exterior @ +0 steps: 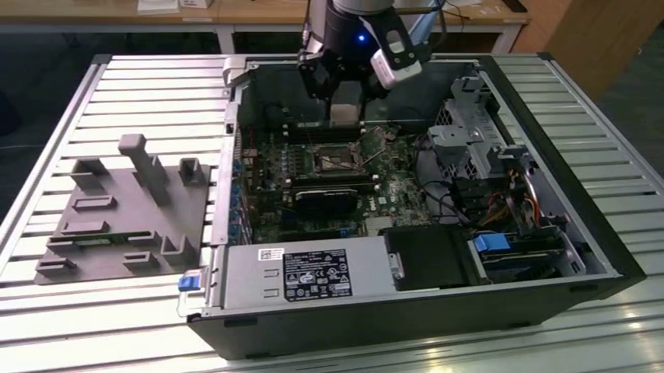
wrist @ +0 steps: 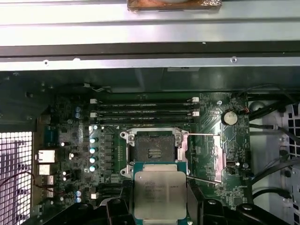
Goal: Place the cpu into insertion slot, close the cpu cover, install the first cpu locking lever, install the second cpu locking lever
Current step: 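Place the cpu into insertion slot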
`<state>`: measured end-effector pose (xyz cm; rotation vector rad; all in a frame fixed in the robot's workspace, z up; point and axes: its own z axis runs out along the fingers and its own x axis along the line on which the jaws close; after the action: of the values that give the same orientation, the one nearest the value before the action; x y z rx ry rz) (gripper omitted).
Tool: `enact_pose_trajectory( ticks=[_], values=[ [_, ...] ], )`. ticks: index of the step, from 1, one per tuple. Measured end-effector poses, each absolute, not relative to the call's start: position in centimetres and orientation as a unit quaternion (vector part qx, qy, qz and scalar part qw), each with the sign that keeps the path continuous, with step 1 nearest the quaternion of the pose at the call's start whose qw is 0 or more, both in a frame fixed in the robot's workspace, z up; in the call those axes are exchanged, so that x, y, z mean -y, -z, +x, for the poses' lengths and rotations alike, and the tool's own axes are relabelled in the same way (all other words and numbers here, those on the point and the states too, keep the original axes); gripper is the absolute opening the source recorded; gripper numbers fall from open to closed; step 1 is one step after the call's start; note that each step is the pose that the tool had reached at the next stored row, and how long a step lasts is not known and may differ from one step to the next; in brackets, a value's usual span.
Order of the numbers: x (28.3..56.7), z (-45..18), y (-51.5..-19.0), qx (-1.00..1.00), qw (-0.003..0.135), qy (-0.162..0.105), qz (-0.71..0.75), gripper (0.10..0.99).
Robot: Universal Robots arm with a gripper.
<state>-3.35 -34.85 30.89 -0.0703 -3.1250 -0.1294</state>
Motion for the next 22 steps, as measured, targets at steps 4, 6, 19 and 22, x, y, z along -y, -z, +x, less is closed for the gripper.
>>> enact_pose_trajectory(
  ticks=[4, 6, 19, 22],
  values=[
    [34.8, -3.4, -30.4, 0.998, 0.005, 0.041, -0.053, 0.537],
    [34.8, -3.4, -30.1, 0.997, 0.004, 0.042, -0.071, 0.537],
    [34.8, -3.4, -28.9, 0.981, 0.0, 0.042, -0.189, 0.537],
    [34.8, -3.4, -28.8, 0.976, -0.002, 0.042, -0.215, 0.537]
  ],
)
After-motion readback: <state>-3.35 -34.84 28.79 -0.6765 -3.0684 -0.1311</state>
